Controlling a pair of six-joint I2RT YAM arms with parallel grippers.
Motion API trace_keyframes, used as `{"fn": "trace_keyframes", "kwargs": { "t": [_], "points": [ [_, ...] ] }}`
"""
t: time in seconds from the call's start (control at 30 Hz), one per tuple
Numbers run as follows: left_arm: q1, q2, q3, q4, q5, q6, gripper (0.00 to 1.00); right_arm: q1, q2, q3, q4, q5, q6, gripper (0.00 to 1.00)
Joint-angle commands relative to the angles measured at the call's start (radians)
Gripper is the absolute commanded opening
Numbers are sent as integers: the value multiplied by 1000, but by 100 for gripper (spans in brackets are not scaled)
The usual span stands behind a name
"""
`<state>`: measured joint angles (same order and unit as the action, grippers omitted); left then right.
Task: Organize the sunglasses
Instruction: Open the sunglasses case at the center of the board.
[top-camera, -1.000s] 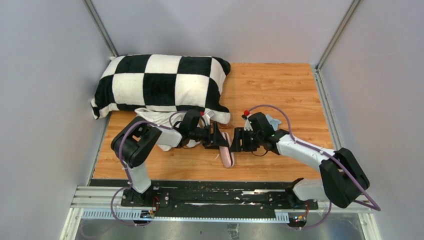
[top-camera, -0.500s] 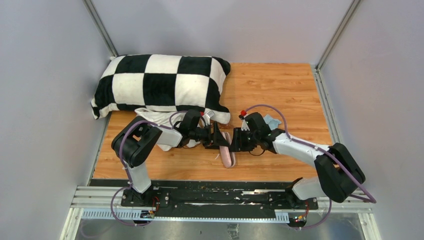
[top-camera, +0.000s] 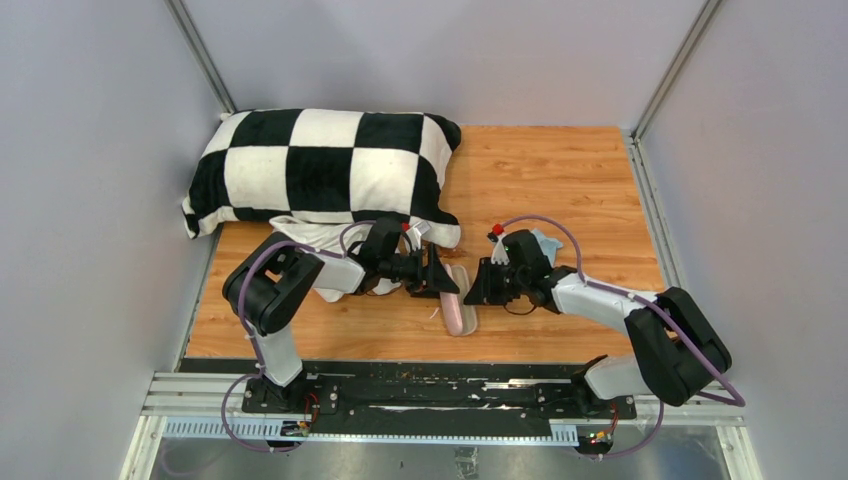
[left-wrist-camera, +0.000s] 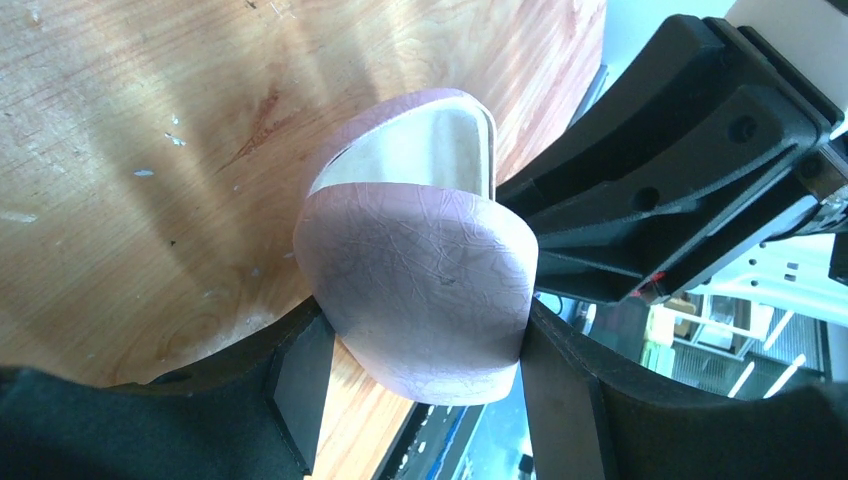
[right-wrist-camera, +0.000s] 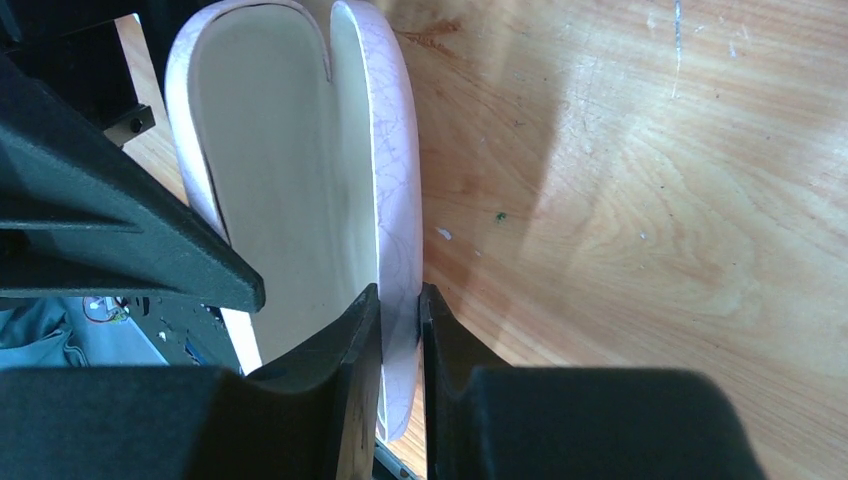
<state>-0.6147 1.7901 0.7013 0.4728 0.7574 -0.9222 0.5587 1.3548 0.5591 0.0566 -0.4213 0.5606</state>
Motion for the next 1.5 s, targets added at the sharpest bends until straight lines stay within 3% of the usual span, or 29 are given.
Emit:
{"fn": "trace_keyframes", "kwargs": {
  "t": [0.0,0.1,0.7,0.93,1.1,1.23,1.47],
  "points": [
    [-10,-50,0,-13,94,72,0,-24,3,-49,-15,32,4,9],
    [-10,-69,-3,-13,113,83,0,-26,1,-54,-14,33,11,0],
    [-10,-140,-7,-13,146,107,1,-31,-11,-39,-90,34,-13,0],
    [-10,-130,20,-13,156,101,38,-32,-44,-33,-110,41,-4,0],
    [-10,-131,29,-13,149,96,77,-31,-76,-33,-131,61,5,0],
    [-10,-146,27,-13,137,91,99,-32,-88,-31,-146,73,9,0],
    [-10,-218,23,-32,95,71,100,-33,-100,-36,-192,105,3,0]
  ]
}}
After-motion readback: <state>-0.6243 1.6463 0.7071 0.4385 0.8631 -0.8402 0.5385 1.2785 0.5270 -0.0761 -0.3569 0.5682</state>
